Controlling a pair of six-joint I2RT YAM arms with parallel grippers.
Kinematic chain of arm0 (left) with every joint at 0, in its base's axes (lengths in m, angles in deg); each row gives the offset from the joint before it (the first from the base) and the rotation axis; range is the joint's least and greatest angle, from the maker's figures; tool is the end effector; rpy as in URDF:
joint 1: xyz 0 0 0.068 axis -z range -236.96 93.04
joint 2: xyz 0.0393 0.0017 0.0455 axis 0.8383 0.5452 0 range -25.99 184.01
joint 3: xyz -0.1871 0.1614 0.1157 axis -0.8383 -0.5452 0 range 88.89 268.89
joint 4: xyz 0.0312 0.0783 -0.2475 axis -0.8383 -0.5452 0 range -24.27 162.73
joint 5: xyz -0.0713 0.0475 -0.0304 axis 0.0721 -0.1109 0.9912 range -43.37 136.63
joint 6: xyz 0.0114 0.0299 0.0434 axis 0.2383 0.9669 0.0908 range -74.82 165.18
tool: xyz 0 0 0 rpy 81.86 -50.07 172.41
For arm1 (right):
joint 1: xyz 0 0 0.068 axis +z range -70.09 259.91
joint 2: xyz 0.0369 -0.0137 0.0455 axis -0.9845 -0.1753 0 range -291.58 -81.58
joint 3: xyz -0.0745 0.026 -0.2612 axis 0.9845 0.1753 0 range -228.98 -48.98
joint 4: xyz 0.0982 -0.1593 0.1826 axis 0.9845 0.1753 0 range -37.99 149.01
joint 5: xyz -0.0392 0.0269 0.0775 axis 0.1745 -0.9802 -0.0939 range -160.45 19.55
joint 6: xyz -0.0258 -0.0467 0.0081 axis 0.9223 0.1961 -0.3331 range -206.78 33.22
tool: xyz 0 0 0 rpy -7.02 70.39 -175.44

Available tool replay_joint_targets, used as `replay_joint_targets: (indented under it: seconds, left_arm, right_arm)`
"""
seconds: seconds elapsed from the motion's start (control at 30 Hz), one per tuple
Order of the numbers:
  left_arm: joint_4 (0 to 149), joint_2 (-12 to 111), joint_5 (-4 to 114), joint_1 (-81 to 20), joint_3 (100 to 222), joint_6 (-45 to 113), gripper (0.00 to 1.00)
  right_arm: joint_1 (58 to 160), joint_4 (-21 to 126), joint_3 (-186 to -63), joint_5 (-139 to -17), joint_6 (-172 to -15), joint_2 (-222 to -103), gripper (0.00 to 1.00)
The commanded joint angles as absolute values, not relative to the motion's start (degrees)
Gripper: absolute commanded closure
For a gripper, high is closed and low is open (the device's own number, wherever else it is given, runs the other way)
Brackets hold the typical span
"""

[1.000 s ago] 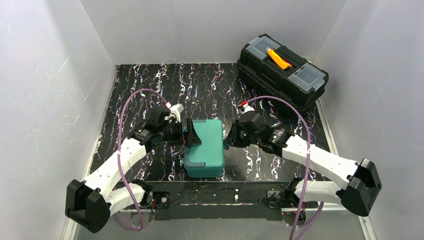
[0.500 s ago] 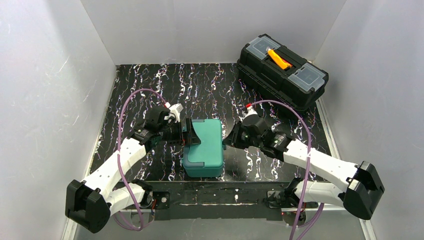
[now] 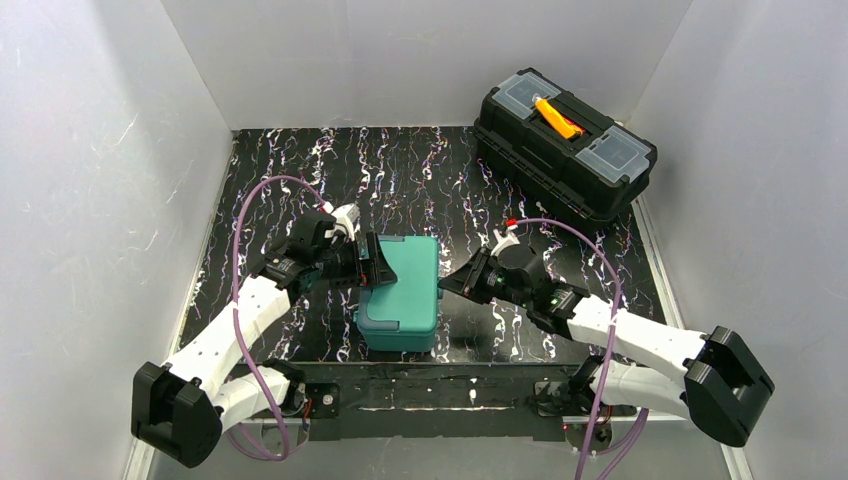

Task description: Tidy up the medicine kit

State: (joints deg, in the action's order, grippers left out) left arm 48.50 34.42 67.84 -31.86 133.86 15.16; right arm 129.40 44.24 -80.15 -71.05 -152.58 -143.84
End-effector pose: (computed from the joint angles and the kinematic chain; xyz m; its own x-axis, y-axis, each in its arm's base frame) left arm 0.1976 -0.1068 0.2673 -0.8245 -0.1289 -0.5510 0.2715 0.7642 -0.5851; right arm 0.1546 0.1817 0.2287 -0.8045 0.4624 -0.3727 -0.0797 0.5377 0.8393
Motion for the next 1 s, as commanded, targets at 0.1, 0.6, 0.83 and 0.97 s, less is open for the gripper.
replay_joint_targets:
  seconds: [0.1, 0.6, 0.83, 0.97]
  left_arm:
    - [47.06, 36.11, 70.27, -29.90, 132.59, 14.92, 0.13]
    - [32.36, 31.83, 53.71, -29.90, 144.18, 21.65, 0.03]
    - [29.85, 25.82, 48.25, -29.90, 147.42, 24.33, 0.02]
    - [29.38, 21.22, 44.64, -29.90, 147.31, 24.92, 0.02]
  right_arm:
    - [131.61, 39.46, -77.62, -78.36, -155.88, -144.26, 0.72]
    - [130.62, 71.99, -91.53, -56.53, -133.97, -130.73, 0.34]
    - [130.61, 77.94, -95.91, -54.13, -123.08, -129.90, 0.20]
    - [130.61, 82.06, -97.45, -50.88, -118.56, -128.20, 0.02]
